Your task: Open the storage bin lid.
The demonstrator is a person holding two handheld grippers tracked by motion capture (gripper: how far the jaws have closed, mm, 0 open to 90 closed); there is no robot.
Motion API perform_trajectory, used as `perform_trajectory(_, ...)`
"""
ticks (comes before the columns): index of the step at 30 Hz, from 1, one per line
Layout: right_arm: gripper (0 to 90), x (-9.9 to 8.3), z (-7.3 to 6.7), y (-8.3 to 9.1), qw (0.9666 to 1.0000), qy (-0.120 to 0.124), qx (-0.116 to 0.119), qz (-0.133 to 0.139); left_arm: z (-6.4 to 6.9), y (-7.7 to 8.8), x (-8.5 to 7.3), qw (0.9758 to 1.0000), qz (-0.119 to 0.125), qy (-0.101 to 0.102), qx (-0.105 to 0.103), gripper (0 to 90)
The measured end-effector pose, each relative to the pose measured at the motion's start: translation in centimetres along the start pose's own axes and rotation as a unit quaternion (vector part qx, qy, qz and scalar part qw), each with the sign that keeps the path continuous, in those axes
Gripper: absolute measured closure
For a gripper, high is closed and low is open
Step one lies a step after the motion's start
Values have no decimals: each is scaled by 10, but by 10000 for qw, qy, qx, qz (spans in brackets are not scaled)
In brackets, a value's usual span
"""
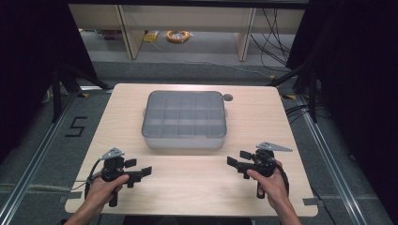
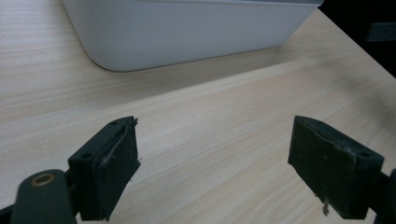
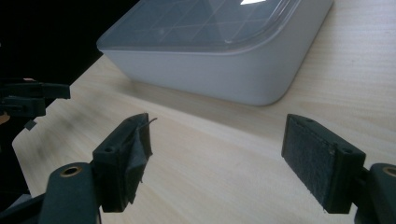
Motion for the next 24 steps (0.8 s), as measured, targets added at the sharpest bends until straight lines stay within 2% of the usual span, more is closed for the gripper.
perform_trajectory(4,249,15,5,-10,10000,5,1,35,-12,-1,14,9997,173,162,58,152)
perform_trajectory(5,249,19,5,-12,9999,-111,-2,22,-15,-1,19,9996,170,225,89,153)
perform_trajectory(6,250,28,11,-19,9999,-112,-27,70,-19,-1,23,9994,225,258,83,154)
perform_trajectory(7,250,28,11,-19,9999,-112,-27,70,-21,-3,28,9991,287,277,132,154)
perform_trajectory(8,253,38,15,-26,9999,-103,-55,100,-27,-5,38,9989,308,305,197,155)
perform_trajectory(9,253,38,15,-26,9999,-103,-55,100,-27,-5,38,9989,308,305,197,157)
perform_trajectory(10,256,47,17,-33,9996,-239,-138,106,-30,-7,43,9987,338,320,217,159)
perform_trajectory(11,256,47,17,-33,9996,-239,-138,106,-34,-10,48,9984,350,372,241,163)
perform_trajectory(12,258,52,21,-36,9997,-124,-146,134,-37,-12,53,9978,364,479,270,163)
perform_trajectory(13,259,55,22,-39,9994,-277,-164,129,-42,-15,57,9977,352,531,234,164)
perform_trajectory(14,259,63,29,-45,9994,-236,-204,141,-46,-18,62,9978,322,553,198,165)
perform_trajectory(17,262,70,34,-51,9993,-207,-247,164,-58,-26,74,9975,276,548,346,166)
perform_trajectory(19,266,75,36,-56,9992,-287,-252,135,-65,-30,81,9973,257,576,371,173)
perform_trajectory(22,270,83,40,-61,9991,-311,-240,172,-73,-36,90,9964,250,734,349,176)
perform_trajectory(23,271,85,42,-63,9990,-288,-303,169,-76,-38,93,9961,260,724,424,176)
perform_trajectory(24,276,87,42,-64,9986,-420,-274,143,-78,-40,95,9958,273,740,467,177)
Point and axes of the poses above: each handheld gripper's, and its own axes: y roughly backward along the jaws, x roughly out of its top, z roughly to its right, the point moved 1 cm from there along -y, roughly forward along the jaws, and after that the axes turned 4 degrees about -y, right-handed, at the moved point
